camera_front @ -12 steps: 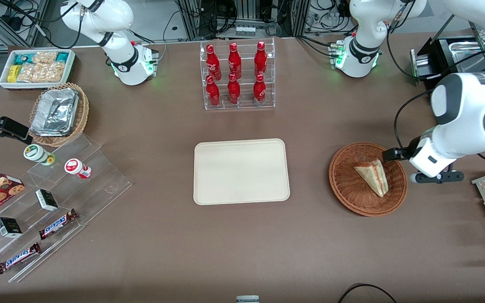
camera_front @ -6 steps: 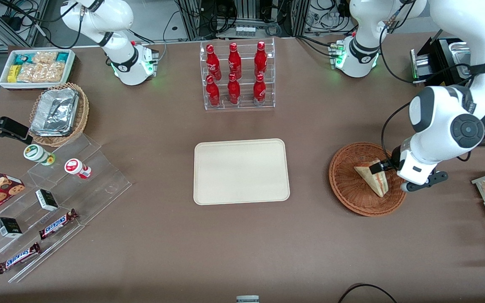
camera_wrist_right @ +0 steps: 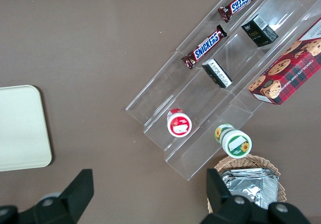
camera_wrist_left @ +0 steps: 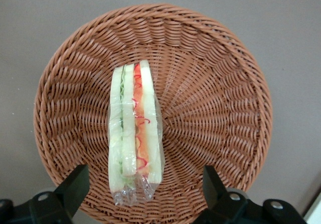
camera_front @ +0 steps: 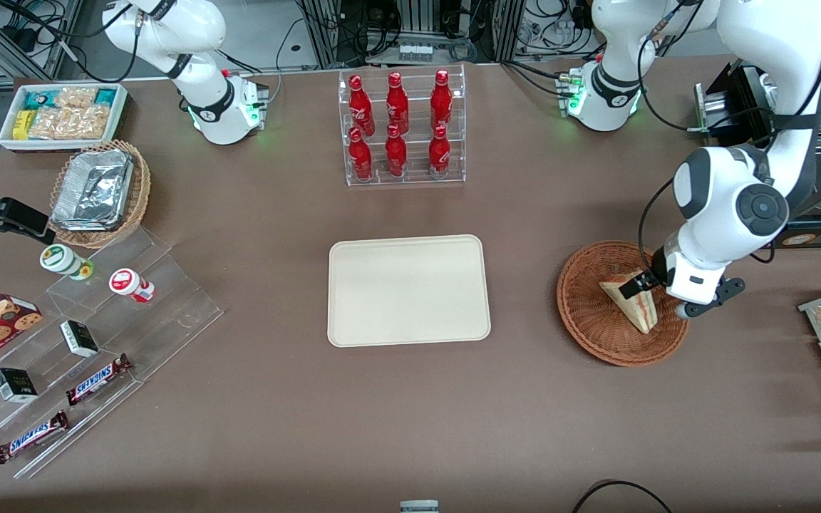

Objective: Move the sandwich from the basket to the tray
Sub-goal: 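Lower the left gripper and close it on the wrapped sandwich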

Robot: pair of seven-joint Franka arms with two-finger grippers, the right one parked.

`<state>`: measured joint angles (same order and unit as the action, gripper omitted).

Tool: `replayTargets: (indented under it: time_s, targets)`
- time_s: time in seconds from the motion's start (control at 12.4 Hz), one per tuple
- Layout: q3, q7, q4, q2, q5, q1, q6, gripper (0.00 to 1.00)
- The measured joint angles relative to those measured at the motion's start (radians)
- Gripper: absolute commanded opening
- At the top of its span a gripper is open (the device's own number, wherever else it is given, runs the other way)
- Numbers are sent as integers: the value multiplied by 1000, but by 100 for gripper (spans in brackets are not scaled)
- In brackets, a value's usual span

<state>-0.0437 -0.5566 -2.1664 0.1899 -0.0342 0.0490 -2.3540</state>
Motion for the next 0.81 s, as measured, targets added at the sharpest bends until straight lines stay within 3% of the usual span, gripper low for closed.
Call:
replayTargets:
  time_s: [0.81]
  targets:
    - [4,-80,-39,39,0,-4,-77,100]
